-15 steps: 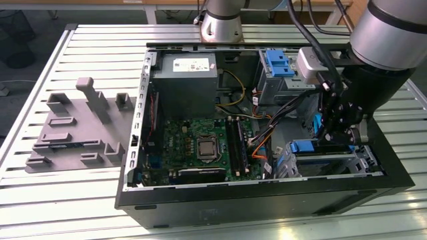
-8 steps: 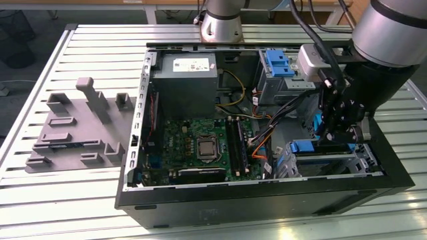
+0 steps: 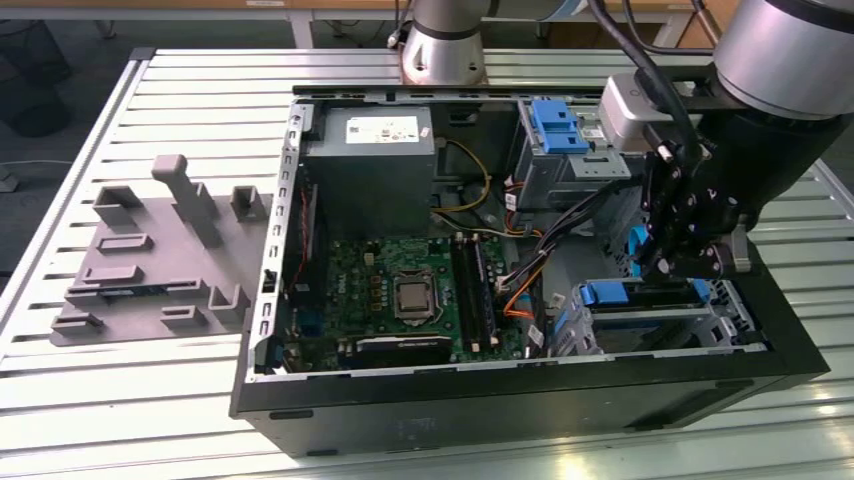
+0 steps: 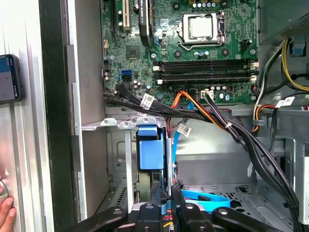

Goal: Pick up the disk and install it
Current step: 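Insert the second disk wire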

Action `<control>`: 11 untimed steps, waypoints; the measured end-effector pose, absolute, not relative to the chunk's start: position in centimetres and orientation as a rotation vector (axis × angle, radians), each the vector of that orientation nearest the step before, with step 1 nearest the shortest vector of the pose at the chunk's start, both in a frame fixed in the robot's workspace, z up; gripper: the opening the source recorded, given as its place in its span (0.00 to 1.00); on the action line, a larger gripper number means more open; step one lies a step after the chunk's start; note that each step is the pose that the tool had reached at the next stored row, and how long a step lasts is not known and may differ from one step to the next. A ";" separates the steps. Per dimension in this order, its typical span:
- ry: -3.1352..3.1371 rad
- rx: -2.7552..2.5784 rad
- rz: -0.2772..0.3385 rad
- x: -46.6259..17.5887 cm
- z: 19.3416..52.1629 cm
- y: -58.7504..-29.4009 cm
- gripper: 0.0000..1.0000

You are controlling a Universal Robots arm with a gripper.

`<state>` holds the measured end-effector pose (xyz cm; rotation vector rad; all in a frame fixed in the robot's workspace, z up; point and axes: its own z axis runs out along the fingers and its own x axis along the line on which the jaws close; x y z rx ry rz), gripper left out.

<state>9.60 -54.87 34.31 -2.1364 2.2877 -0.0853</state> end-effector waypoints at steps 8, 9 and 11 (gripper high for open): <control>2.288 -2.136 -0.085 9.6 34.3 -54.9 0.23; 2.288 -2.136 -0.085 9.6 34.3 -54.9 0.23; 2.288 -2.136 -0.085 9.6 34.3 -54.9 0.22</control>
